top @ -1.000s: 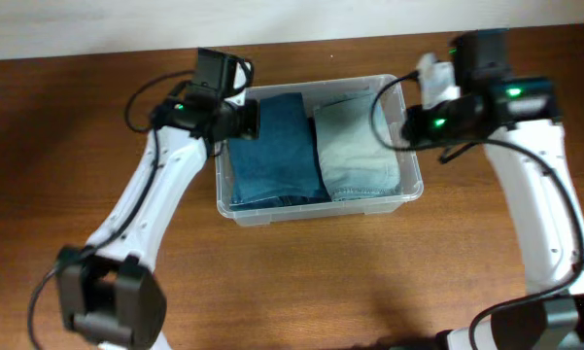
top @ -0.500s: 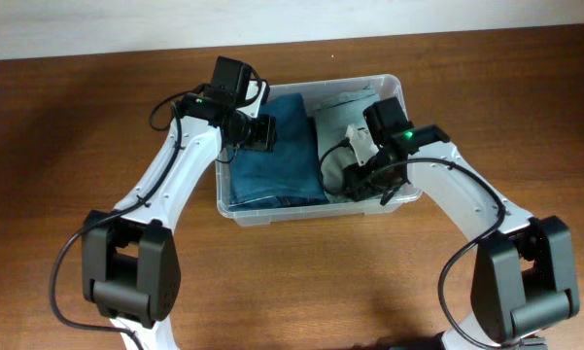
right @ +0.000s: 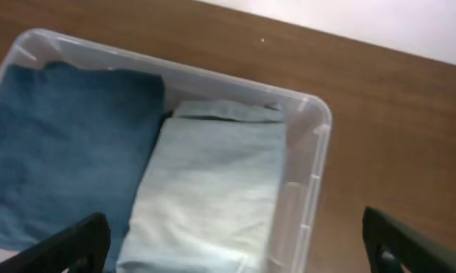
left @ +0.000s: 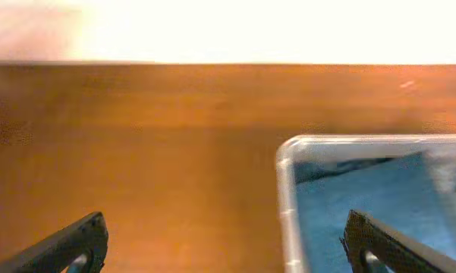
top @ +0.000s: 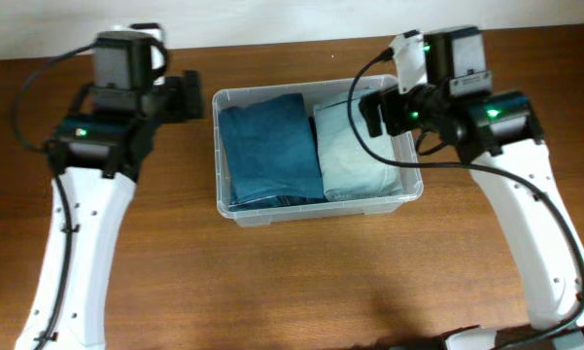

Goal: Pack container

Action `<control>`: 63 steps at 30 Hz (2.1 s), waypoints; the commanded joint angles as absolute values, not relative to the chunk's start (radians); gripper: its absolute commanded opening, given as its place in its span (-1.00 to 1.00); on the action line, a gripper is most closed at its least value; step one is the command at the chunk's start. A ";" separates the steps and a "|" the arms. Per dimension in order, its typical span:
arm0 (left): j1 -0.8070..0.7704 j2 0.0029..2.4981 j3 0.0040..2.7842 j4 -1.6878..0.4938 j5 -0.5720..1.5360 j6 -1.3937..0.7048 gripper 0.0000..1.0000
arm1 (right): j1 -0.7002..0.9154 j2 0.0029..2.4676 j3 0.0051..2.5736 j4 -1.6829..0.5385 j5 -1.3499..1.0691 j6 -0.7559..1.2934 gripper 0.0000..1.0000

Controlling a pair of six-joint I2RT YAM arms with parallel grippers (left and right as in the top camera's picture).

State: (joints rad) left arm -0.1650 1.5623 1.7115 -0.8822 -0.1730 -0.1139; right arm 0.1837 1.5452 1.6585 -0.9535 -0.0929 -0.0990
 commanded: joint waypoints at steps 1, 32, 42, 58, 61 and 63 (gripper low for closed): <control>-0.133 1.574 1.706 -0.974 -0.216 -0.082 0.99 | 0.182 1.551 1.658 -0.993 -0.073 -0.134 0.97; -0.126 0.359 0.829 -1.176 -0.157 -0.174 0.99 | 0.184 0.221 0.743 -1.122 0.170 0.046 0.97; -0.126 0.359 0.829 -1.176 -0.157 -0.174 0.99 | 0.083 0.065 0.525 -0.782 0.052 0.039 0.97; -0.126 0.359 0.829 -1.176 -0.157 -0.174 0.99 | 0.019 0.008 0.006 -0.075 -0.030 0.016 0.97; -0.126 0.359 0.829 -1.176 -0.157 -0.174 0.99 | 0.019 0.008 0.006 -0.075 -0.030 0.016 0.97; -0.126 0.359 0.829 -1.176 -0.157 -0.174 0.99 | 0.019 0.008 0.006 -0.075 -0.030 0.016 0.97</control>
State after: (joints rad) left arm -0.1303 0.3637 0.8291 -1.1786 -0.1612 -0.1654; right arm 0.0265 0.0158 0.0147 -0.0769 -0.0189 0.0212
